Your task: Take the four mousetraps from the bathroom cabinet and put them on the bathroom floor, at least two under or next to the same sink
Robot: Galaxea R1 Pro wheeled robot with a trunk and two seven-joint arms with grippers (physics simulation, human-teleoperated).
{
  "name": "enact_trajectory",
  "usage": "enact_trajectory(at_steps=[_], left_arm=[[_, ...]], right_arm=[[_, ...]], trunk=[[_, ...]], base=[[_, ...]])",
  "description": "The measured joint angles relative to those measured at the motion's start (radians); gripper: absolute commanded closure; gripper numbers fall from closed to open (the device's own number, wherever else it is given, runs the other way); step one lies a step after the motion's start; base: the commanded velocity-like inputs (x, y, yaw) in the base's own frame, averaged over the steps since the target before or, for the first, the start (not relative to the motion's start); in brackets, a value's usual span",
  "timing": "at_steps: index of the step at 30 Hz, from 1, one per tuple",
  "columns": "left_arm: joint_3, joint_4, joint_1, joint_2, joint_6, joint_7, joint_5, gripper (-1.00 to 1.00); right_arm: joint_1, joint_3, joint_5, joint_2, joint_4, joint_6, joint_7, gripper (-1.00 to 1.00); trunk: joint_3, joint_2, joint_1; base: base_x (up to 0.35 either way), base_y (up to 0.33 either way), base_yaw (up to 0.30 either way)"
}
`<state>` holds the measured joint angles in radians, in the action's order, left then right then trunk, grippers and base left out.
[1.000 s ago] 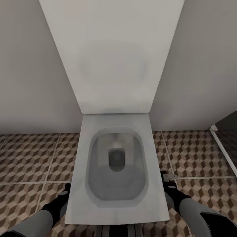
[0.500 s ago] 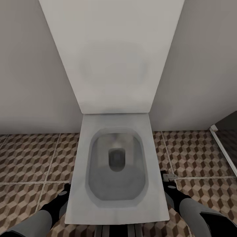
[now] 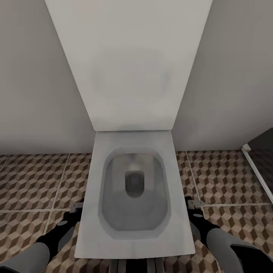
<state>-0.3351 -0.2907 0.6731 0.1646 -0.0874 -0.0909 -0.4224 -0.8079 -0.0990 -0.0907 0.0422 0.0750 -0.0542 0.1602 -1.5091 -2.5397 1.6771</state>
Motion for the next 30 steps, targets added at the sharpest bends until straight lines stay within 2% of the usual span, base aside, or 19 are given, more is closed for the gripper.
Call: enact_trajectory(at_steps=[8, 19, 30], left_arm=[[-0.001, 0.003, 0.000, 0.008, -0.001, 0.004, -0.001, 1.00], [-0.004, 0.035, 0.000, 0.004, -0.002, 0.005, 0.003, 1.00], [-0.006, 0.039, 0.000, 0.003, -0.002, 0.005, 0.004, 1.00]], right_arm=[[0.000, 0.000, 0.000, 0.001, 0.000, 0.002, 0.000, 1.00], [0.000, -0.001, 0.001, 0.000, -0.003, 0.013, 0.000, 1.00], [0.000, -0.002, 0.002, -0.002, -0.060, 0.014, -0.001, 1.00]], trunk=[[0.000, 0.000, 0.000], [0.000, 0.000, 0.000], [0.000, 0.000, 0.000]], base=[[0.000, 0.000, 0.000], [0.000, 0.000, 0.000], [0.000, 0.000, 0.000]])
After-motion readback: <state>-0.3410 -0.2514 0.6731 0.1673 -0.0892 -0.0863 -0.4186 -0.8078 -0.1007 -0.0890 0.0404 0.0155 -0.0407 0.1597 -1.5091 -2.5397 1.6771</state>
